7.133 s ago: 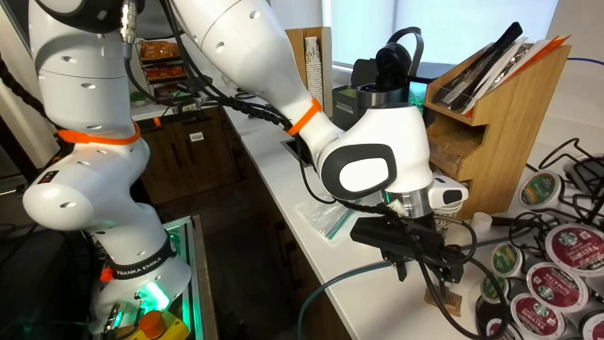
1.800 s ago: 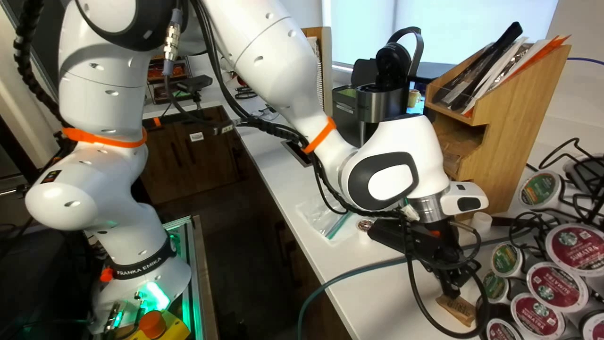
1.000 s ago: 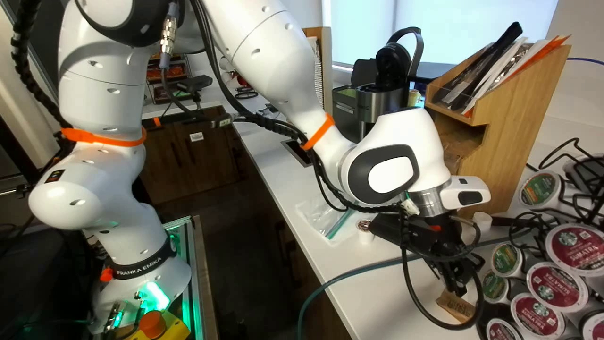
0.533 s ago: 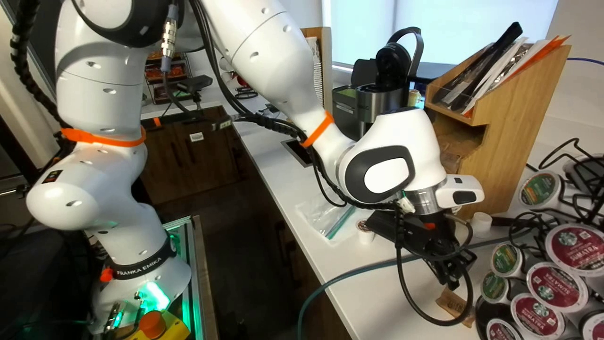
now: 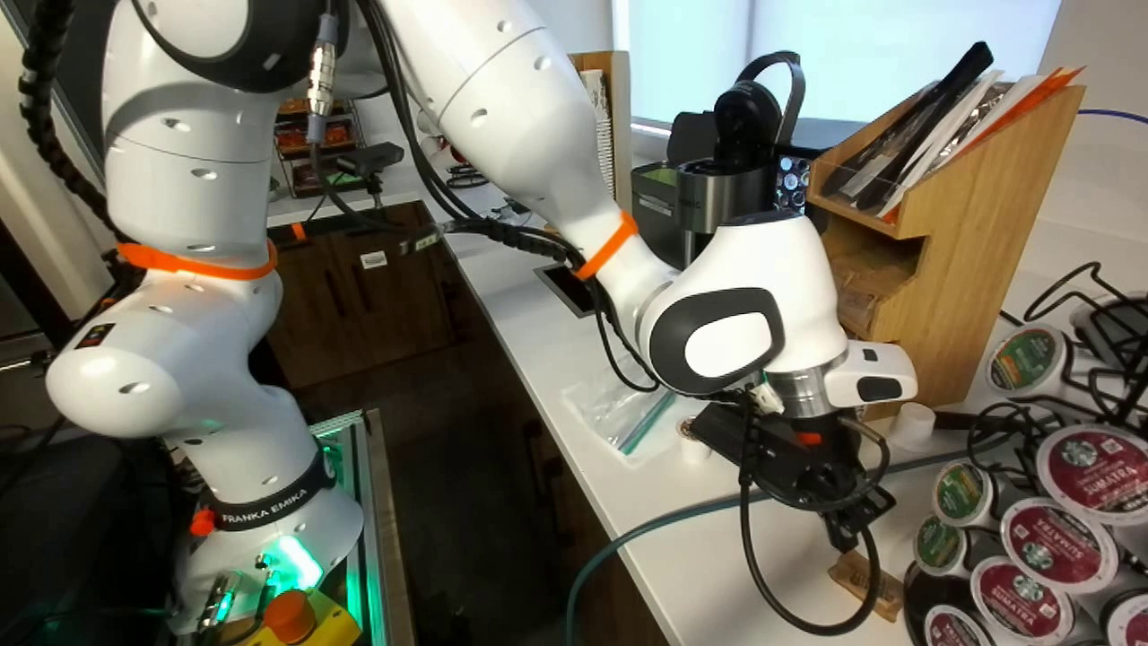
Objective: Put the brown sachet in the middle shelf
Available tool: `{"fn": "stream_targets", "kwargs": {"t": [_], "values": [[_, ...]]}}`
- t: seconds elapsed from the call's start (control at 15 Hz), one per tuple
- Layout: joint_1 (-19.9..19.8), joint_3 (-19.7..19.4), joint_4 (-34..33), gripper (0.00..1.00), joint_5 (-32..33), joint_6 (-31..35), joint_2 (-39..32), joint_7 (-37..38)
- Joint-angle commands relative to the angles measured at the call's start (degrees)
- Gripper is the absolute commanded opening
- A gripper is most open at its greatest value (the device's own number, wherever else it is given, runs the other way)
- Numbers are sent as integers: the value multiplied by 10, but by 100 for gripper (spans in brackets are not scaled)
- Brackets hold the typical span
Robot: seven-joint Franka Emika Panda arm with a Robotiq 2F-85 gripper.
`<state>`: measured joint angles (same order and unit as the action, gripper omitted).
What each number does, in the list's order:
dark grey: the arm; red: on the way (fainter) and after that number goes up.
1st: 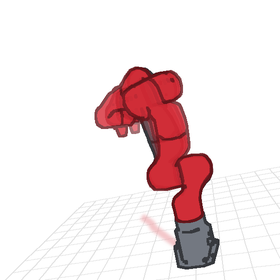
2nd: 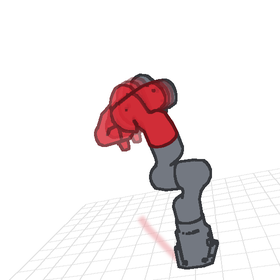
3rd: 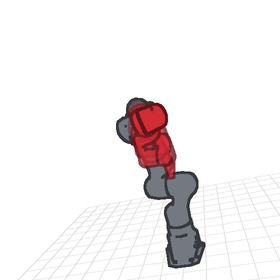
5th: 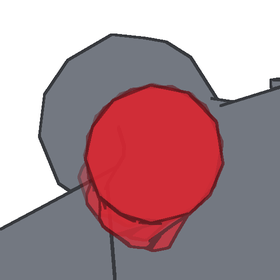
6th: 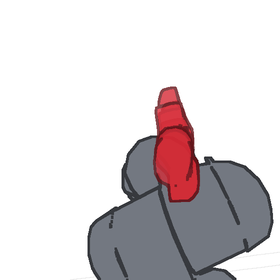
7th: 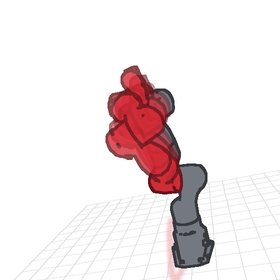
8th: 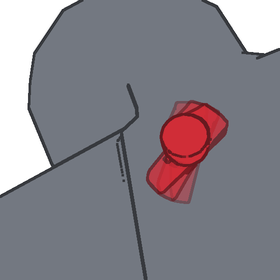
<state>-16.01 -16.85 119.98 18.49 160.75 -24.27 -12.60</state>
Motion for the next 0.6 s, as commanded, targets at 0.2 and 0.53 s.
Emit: {"fn": "stream_targets", "kwargs": {"t": [0.2, 0.53], "values": [[-5, 0, 0, 26, -7, -12, 1, -4], [-4, -3, -6, 21, -6, -14, -4, -1]]}}
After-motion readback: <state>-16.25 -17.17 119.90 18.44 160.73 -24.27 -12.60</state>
